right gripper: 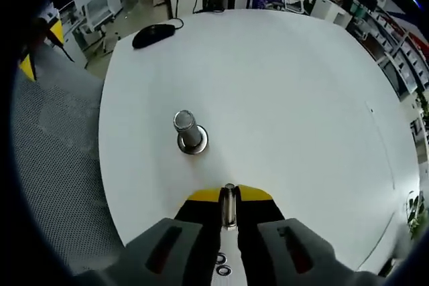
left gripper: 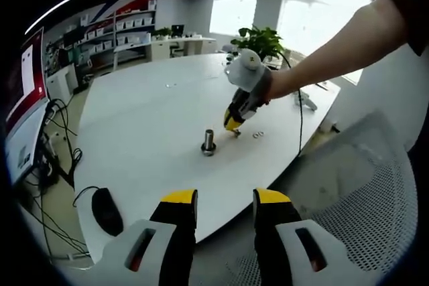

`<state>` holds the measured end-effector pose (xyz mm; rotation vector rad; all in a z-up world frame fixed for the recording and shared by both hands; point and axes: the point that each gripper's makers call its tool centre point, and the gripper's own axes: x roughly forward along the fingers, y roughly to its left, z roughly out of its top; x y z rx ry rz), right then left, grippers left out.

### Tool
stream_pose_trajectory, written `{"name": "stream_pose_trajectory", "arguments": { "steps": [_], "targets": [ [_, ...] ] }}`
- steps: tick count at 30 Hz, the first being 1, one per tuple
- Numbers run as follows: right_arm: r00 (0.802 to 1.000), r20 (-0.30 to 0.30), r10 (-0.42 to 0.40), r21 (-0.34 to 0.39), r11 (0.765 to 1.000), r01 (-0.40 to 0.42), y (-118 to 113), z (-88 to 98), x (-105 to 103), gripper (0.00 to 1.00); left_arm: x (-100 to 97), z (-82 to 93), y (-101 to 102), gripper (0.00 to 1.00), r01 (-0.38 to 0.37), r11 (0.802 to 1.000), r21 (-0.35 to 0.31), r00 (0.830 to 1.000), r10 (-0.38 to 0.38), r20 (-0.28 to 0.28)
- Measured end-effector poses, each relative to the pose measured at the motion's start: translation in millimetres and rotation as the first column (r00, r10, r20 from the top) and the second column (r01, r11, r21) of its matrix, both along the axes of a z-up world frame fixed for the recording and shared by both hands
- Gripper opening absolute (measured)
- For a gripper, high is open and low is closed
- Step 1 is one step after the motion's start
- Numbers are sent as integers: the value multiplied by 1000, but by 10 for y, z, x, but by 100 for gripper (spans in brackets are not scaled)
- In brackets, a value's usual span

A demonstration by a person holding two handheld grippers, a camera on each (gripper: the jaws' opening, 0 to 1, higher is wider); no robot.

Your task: Place the washer onto the threaded stud by aligning its center hole with the stud, sliding it down to the base, and recovering from edge contact or off-axis alignment until the washer reaches the visible bottom stop.

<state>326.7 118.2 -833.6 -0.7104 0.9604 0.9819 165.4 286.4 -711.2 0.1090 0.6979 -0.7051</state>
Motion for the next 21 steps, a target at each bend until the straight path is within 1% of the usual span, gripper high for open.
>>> {"name": "stream_pose_trajectory", "arguments": {
  "steps": [8, 21],
  "targets": [
    [1000, 13, -22, 14, 1000, 22, -29, 60, -29, 9, 0, 2, -4, 31, 1, 1000, -3, 1000, -1, 0],
    [997, 24, -74, 60, 996, 73, -105, 133, -66, 9, -8, -4, -13, 31, 8, 1000, 1, 1000, -8, -2]
  ]
}}
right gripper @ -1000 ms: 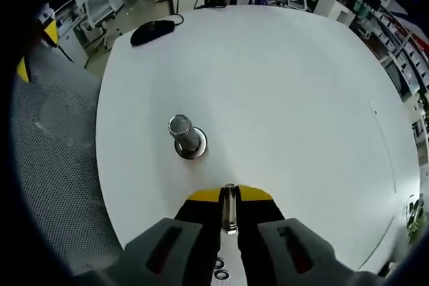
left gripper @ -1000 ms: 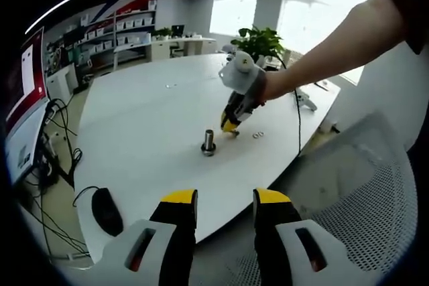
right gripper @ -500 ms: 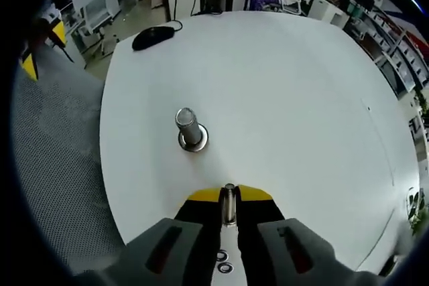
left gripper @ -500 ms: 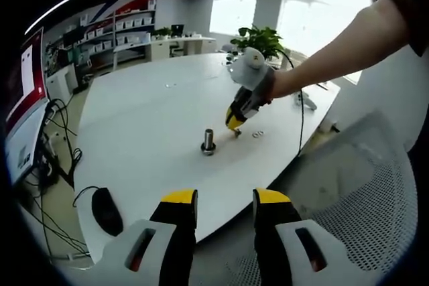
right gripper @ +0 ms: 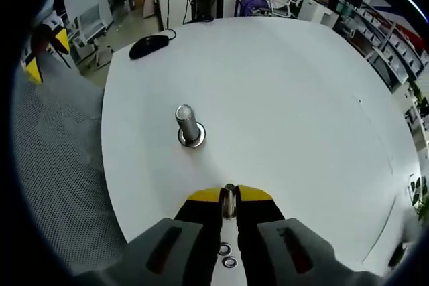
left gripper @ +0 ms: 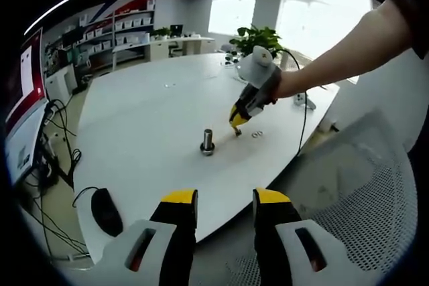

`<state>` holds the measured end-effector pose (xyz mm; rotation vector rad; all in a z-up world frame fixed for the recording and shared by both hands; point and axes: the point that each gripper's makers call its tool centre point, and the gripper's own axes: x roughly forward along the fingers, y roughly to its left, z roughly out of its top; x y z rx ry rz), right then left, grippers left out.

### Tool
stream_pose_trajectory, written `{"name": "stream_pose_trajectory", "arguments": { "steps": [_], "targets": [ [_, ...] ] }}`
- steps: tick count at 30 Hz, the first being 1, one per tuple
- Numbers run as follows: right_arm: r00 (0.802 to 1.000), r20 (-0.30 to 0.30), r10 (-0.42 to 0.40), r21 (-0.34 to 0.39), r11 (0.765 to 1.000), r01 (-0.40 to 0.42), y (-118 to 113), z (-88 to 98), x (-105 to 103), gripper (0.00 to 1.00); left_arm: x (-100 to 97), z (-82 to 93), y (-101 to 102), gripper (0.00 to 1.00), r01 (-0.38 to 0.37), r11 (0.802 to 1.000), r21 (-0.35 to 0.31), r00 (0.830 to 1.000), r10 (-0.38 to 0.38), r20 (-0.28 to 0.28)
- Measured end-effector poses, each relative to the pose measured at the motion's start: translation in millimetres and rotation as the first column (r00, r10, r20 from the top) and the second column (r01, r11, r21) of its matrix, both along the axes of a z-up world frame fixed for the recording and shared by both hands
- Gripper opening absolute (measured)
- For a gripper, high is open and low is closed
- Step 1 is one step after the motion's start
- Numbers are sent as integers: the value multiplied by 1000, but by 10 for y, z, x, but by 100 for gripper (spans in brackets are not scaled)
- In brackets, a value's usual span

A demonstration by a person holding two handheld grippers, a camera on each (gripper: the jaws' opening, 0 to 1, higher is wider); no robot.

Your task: Place the washer onto the threaded stud by aligning its center hole with the stud, sliding it down to the base, and recovering from edge contact or off-axis alignment until the washer reaches the visible bottom stop.

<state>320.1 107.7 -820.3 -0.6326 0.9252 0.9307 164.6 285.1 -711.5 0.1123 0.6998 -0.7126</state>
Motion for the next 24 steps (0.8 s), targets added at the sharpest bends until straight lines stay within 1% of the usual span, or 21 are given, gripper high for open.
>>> {"name": "stream_pose_trajectory", "arguments": {
  "steps": [24],
  "targets": [
    [997, 17, -75, 49, 996, 74, -209, 45, -11, 9, 0, -2, 3, 31, 0, 1000, 3, 1000, 0, 0]
  ]
}}
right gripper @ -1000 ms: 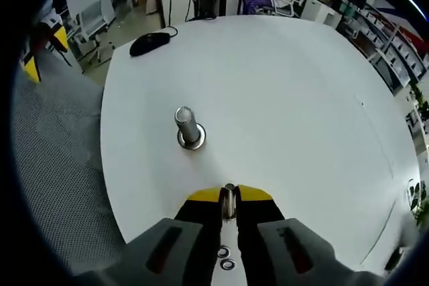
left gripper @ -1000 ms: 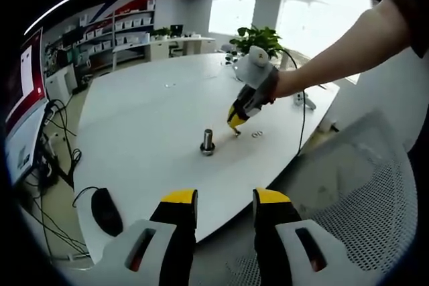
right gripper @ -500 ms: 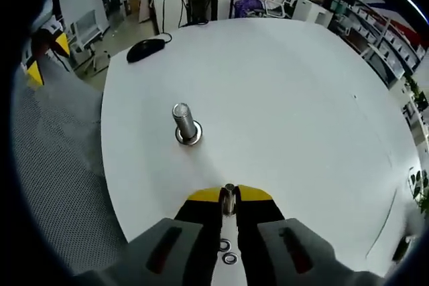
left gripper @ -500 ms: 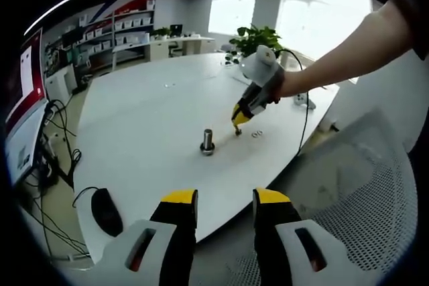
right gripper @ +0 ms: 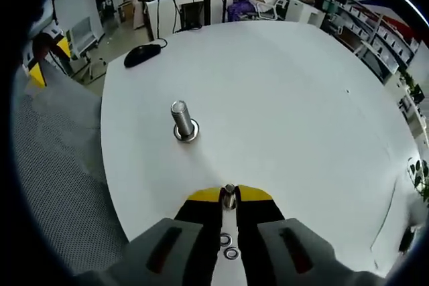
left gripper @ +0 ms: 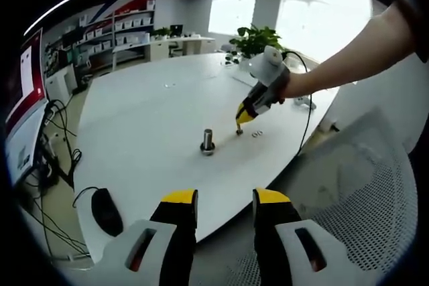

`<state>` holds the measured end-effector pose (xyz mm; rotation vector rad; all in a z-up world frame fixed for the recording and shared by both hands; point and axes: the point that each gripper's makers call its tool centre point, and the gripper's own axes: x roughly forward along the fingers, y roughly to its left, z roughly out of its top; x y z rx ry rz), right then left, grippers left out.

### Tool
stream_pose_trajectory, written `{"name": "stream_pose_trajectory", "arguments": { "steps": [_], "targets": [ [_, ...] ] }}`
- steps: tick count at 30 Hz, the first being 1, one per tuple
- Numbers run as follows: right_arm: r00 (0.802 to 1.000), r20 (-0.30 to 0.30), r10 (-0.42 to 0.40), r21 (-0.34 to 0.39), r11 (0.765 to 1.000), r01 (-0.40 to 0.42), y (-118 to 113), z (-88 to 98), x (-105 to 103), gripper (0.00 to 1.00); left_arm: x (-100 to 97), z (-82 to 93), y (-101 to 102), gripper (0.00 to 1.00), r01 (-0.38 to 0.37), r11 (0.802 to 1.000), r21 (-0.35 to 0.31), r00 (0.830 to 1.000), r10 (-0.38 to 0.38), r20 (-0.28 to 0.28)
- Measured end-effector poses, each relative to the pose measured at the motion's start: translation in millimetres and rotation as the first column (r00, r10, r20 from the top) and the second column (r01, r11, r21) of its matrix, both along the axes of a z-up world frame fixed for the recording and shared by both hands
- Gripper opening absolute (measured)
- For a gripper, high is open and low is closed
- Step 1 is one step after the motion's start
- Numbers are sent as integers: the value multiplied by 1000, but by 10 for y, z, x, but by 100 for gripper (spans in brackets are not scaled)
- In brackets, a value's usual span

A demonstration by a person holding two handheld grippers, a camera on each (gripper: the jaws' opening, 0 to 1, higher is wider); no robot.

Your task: Place the washer onto the threaded stud by aligning its center hole with the stud, sliding it down to the base, and recovering from edge contact or off-axis alignment until the washer reaches the visible bottom stop.

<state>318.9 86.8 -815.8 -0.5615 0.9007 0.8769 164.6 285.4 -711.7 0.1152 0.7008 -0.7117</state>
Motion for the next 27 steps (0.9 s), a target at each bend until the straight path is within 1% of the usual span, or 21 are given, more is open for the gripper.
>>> {"name": "stream_pose_trajectory", "arguments": {
  "steps": [6, 13, 17, 27],
  "targets": [
    [1000, 3, -13, 5, 1000, 13, -56, 4, -19, 9, -1, 3, -2, 31, -1, 1000, 1, 1000, 1, 1],
    [998, -15, -55, 38, 998, 55, -119, 11, -38, 9, 0, 7, -1, 31, -1, 1000, -2, 1000, 1, 2],
    [998, -15, -59, 43, 997, 59, -128, 24, -80, 9, -1, 0, 1, 31, -1, 1000, 2, 1000, 1, 1],
    [998, -15, -53, 43, 998, 53, -144, 15, -79, 9, 1, -2, 7, 31, -3, 1000, 5, 1000, 3, 1]
  ]
}}
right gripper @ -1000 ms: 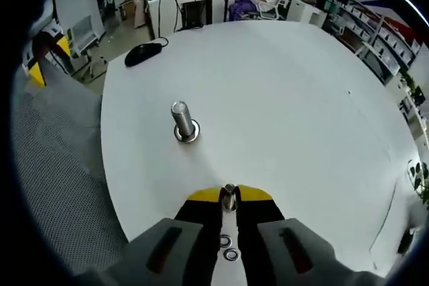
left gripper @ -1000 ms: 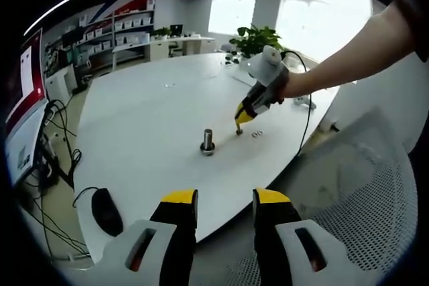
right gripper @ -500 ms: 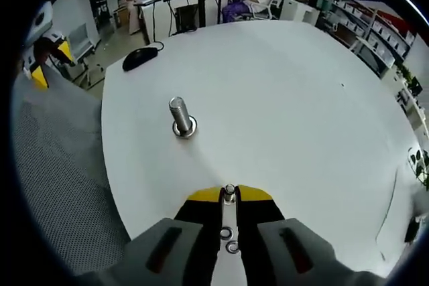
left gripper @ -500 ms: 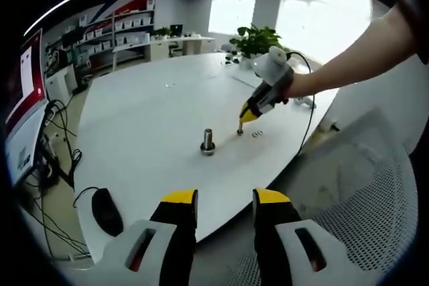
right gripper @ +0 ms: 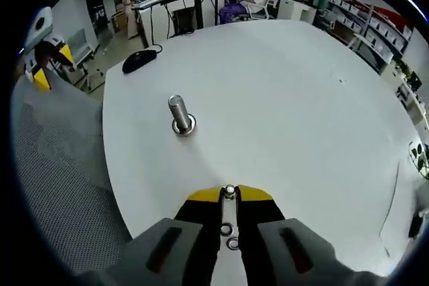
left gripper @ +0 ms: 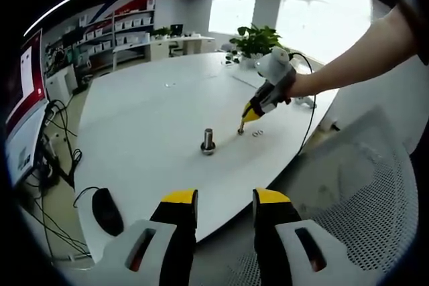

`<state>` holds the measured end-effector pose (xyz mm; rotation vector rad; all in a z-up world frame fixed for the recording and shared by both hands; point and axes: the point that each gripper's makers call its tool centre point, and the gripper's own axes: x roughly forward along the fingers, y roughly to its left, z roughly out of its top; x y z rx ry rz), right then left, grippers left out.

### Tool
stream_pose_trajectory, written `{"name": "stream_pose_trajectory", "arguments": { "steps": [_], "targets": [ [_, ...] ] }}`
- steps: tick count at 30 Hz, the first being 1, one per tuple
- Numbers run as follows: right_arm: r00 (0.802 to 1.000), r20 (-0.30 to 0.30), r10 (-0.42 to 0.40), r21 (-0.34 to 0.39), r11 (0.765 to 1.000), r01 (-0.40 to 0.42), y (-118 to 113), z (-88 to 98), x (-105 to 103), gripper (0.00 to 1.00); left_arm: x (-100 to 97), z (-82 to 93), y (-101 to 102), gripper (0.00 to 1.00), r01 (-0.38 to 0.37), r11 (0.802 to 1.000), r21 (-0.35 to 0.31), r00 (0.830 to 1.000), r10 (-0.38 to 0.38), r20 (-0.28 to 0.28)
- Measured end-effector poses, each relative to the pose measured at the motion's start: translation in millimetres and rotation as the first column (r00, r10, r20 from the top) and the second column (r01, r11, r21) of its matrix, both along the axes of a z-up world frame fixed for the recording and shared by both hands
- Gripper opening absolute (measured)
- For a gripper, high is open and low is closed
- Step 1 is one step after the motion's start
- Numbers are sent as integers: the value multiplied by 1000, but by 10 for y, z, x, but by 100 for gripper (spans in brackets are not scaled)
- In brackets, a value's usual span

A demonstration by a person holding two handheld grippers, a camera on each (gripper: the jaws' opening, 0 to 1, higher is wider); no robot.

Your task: Place the washer onto the threaded stud by aligning its center hole with the stud, sliding it down to the base, and recovering from edge contact or off-axis alignment until the washer reaches the visible bottom stop.

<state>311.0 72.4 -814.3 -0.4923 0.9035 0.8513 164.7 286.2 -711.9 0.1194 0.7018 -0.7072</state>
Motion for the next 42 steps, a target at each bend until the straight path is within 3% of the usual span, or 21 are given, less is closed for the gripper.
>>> {"name": "stream_pose_trajectory", "arguments": {
  "steps": [31, 42],
  "targets": [
    [1000, -20, 14, -23, 1000, -15, -30, -68, -32, 13, -2, -1, 4, 31, 0, 1000, 1, 1000, 0, 0],
    [998, -55, -4, -67, 998, 0, -167, -113, -181, 18, 1, 8, -5, 31, 1, 1000, -7, 1000, -1, 2]
  ]
}}
